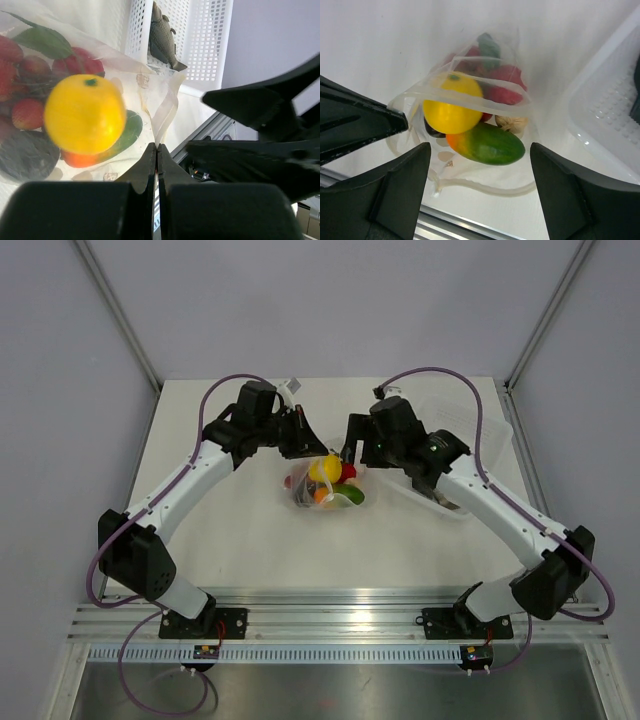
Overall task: Place the food in the zip-top bag and seal the zipper
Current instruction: Place the fake fruit in the zipper food storage bag, then zip the zipper food storage bag at the center of the board.
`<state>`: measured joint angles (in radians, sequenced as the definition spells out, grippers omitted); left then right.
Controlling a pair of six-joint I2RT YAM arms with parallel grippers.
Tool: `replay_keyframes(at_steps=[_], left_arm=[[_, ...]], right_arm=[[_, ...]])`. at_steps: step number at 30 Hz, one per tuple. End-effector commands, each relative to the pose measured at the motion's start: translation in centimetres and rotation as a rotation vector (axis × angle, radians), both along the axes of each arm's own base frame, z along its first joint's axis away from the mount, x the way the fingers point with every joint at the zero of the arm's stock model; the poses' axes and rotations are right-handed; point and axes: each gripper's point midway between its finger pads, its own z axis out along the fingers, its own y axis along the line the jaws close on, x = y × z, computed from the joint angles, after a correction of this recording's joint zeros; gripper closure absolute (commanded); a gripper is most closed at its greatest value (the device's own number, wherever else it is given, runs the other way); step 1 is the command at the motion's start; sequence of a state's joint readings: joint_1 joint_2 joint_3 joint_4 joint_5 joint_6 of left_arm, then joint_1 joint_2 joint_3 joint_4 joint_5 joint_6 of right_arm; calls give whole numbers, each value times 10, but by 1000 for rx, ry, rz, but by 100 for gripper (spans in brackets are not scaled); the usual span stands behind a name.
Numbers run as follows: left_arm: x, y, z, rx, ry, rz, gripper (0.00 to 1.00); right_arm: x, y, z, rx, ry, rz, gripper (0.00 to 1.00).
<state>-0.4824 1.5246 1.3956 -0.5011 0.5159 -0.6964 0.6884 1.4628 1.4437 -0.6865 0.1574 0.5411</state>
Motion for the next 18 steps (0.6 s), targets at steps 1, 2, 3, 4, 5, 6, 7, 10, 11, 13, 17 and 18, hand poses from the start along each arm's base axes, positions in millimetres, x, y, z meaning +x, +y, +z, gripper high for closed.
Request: replay_keyframes(at_steps=[1, 2, 3, 4, 5, 6, 7, 10, 11, 13, 17, 18], left_arm=[[1, -8, 26, -73, -67, -29, 100], [1, -8, 26, -71, -63, -27, 100], [1, -8, 26, -69, -67, -29, 100], [1, -8, 27, -67, -67, -29, 100], [1, -8, 27, -65, -70, -29, 100], [1, -7, 27, -63, -74, -30, 100], [1, -7, 27, -62, -74, -31, 100], [3, -6, 26, -60, -72, -28, 100], [4, -6, 26, -59, -71, -26, 100], [3, -6, 28, -61, -75, -30, 100], [7, -3, 32, -49, -98, -24, 100], [10, -2, 33, -35, -107, -24, 100]], right_arm=[[0, -41, 7, -73, -47, -93, 14], [6, -55, 1, -83, -30, -126, 19], [2, -61, -15, -99, 6, -126, 20], [0, -66, -20, -103, 18, -129, 20], [-2, -69, -27, -106, 30, -125, 21], [-8, -68, -40, -105, 64, -104, 20], [-10, -66, -44, -100, 75, -90, 20], [-12, -60, -62, -95, 116, -70, 19], [-12, -58, -66, -94, 125, -60, 19], [-10, -53, -75, -96, 148, -47, 20], [-9, -36, -82, -36, 166, 3, 34], [-8, -33, -84, -26, 173, 7, 38]])
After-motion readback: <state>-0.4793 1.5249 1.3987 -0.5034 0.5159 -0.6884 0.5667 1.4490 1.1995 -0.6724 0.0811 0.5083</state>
